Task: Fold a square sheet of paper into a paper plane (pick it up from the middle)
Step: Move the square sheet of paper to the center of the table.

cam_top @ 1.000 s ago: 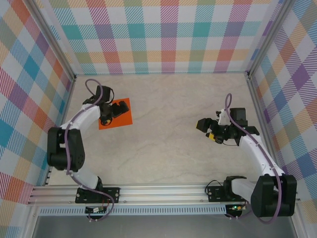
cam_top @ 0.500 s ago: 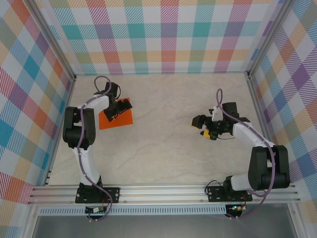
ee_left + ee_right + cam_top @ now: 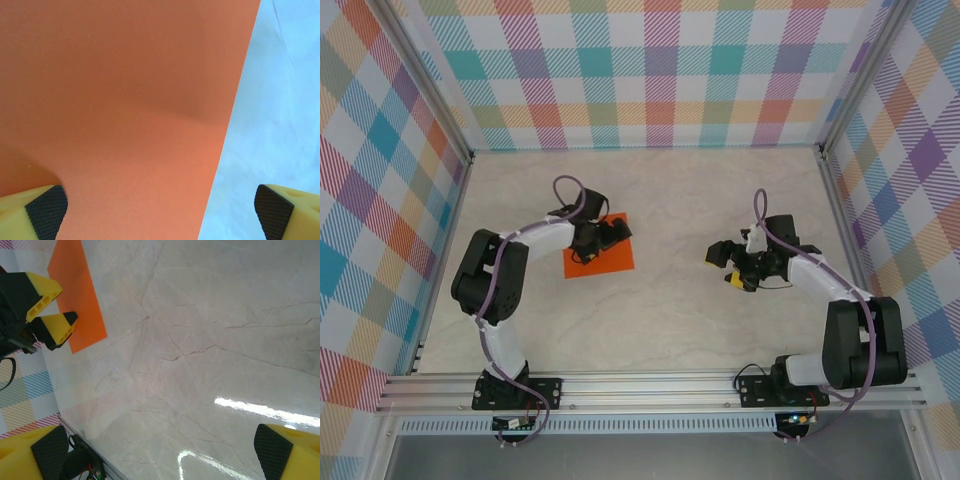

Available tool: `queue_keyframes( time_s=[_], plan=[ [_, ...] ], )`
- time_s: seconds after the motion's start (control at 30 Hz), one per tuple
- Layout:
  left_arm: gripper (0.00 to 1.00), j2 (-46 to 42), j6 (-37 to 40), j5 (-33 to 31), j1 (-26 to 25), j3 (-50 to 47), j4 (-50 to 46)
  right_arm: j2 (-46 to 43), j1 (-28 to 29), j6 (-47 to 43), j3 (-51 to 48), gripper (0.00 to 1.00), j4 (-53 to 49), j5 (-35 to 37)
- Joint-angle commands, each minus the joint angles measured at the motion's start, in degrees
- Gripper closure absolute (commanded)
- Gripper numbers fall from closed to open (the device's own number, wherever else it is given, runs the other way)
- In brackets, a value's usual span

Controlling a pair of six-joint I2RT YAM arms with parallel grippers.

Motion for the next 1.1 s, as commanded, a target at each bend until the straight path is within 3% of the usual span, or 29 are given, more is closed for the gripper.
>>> queue_keyframes(
  time_s=[0.0,0.13,0.27,0.5,0.73,0.9,1.07],
  plan=[
    [0.0,0.9,-7.9,1.8,-7.3,-2.8,-0.3,-2.2,1.7,0.9,-0.2,0.03,-0.8,1.0],
    [0.0,-0.1,-11.1,0.5,-13.4,-3.6,4.3,-2.9,2.9,1.0,0.4,0.07,-2.3,2.0],
    [0.0,-4.5,-10.2,-3.8,-15.3,-3.4,2.0,-2.4,4.4,1.5,1.5,0.13,-2.2,2.3],
    [0.0,-15.8,-6.4,-14.0,-15.3,-5.1,-7.0,2.1,10.2,3.8,7.1,0.23,-0.7,4.8],
    [0.0,-30.2,-6.8,-21.6,-12.9,-14.8,-9.8,10.6,17.3,5.4,14.9,0.31,0.4,8.1],
    [0.0,-39.3,-6.8,-21.9,-10.0,-22.2,-10.6,17.5,21.8,6.7,20.9,0.33,0.1,10.0],
    [0.0,-41.4,-6.3,-20.2,-9.1,-25.4,-9.6,22.3,24.6,8.1,24.6,0.35,0.0,12.0]
  ],
)
